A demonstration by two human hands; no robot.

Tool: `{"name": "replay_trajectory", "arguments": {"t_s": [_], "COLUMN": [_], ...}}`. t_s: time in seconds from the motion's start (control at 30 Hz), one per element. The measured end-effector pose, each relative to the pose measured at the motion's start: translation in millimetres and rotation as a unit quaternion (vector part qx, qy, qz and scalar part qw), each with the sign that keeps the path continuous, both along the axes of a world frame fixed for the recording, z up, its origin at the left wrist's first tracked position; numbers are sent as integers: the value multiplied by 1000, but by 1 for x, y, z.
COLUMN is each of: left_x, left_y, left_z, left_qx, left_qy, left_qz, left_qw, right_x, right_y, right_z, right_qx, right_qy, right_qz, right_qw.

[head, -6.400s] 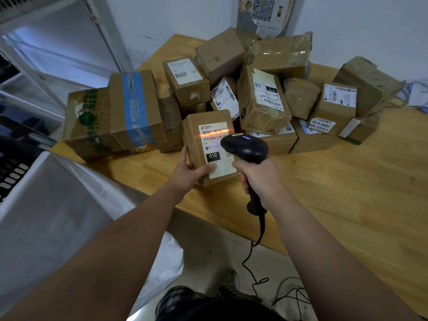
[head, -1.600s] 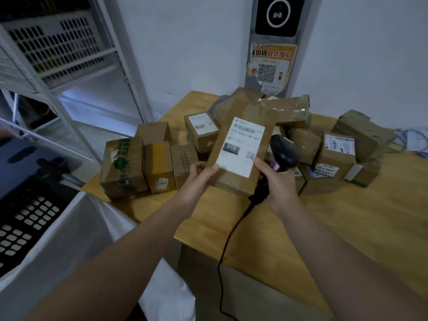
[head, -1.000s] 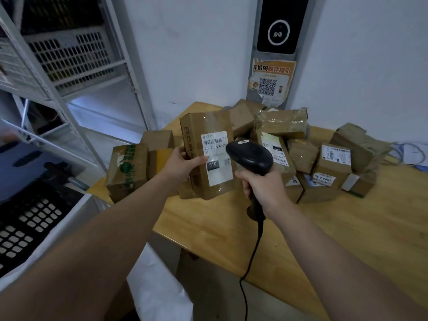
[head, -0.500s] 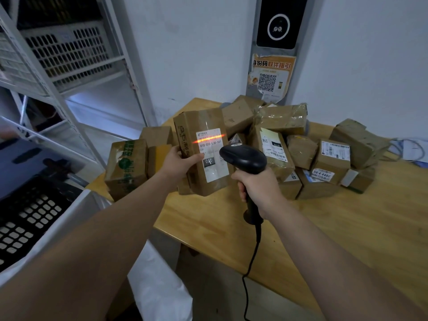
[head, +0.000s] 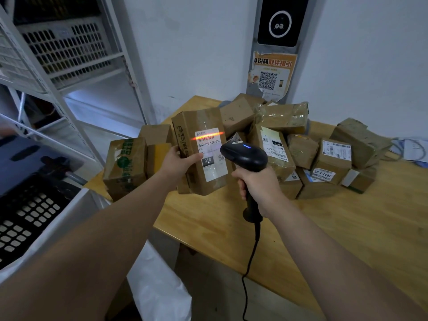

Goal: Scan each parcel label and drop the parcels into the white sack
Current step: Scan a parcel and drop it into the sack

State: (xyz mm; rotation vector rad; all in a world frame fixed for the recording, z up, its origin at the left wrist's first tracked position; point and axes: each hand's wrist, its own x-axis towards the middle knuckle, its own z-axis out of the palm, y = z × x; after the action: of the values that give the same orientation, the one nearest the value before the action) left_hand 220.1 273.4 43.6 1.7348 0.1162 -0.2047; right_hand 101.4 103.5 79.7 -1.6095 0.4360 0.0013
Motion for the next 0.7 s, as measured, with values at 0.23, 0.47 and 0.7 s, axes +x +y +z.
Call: {"name": "replay_trajectory", "arguments": {"t_s": [0.23, 0.47, 0.7], "left_x": [-8, -37, -112], "left_y": [7, 64, 202], "left_z": [-3, 0, -10], "left_qx": [-25, -26, 6], "left_qy": [-26, -64, -65], "left_qz": [-6, 38, 123], "left_qw": [999, 997, 990], "right_x": [0, 2, -26], "right_y": [10, 73, 179], "right_z": [-2, -7, -46], "right_qx": [-15, 8, 46], "right_qy": [-18, -30, 14], "right_qz": [9, 51, 140], "right_qw": [1000, 998, 989]}}
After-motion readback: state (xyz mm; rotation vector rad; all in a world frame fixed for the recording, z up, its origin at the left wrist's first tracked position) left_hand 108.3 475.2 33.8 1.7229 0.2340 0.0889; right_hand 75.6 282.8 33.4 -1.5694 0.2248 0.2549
